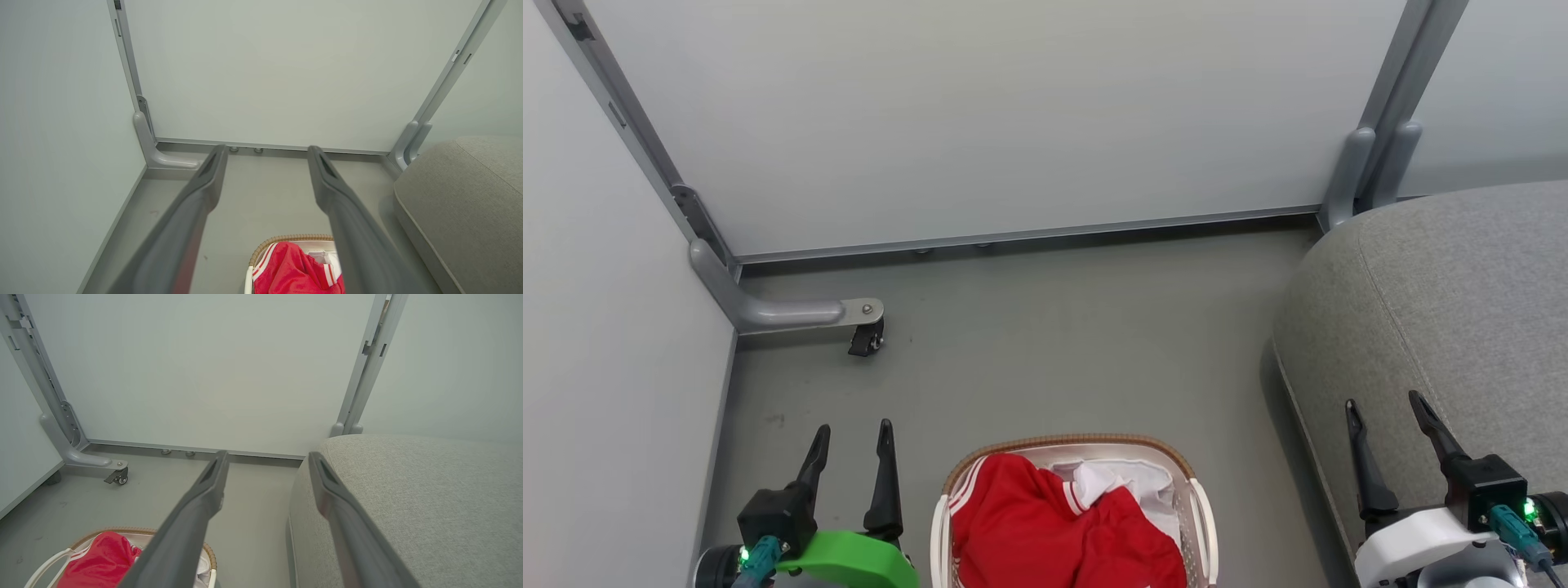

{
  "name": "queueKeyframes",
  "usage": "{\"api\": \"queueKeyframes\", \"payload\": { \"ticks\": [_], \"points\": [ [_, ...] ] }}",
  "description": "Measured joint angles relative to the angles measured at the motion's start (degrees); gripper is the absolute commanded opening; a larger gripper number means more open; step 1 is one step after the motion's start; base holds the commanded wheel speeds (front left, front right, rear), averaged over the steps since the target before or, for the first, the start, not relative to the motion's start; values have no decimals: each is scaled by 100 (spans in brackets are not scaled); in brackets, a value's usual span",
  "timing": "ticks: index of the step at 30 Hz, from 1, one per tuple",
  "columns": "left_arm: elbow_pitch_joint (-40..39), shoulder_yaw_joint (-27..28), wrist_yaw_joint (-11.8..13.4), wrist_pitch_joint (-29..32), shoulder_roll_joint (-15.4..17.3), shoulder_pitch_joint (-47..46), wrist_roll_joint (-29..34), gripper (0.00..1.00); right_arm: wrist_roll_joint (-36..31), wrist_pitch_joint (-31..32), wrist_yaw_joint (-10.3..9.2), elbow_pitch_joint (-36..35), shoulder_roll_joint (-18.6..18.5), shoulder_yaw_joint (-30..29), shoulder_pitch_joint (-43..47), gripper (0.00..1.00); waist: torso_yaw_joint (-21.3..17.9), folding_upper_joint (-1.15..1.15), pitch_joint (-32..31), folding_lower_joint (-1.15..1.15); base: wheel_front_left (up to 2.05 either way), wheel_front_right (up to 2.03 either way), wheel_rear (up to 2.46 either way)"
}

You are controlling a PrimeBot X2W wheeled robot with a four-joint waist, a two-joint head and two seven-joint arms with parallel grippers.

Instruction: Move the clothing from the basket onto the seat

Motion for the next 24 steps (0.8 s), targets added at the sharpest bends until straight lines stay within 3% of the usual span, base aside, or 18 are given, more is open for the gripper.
{"api": "queueKeyframes", "payload": {
  "ticks": [11, 24],
  "points": [
    [20, -420, -68, -1, 4, -251, 192, 100, 9, -1, 0, -176, 0, -75, -129, 100, -36, 0, 296, 0, 0, 0, 0],
    [1025, -1952, -371, -2, 0, -1760, 748, 100, -71, -1, 0, -533, -4, -114, -1264, 100, -313, 0, 1623, 0, 0, 0, 0]
  ]
}}
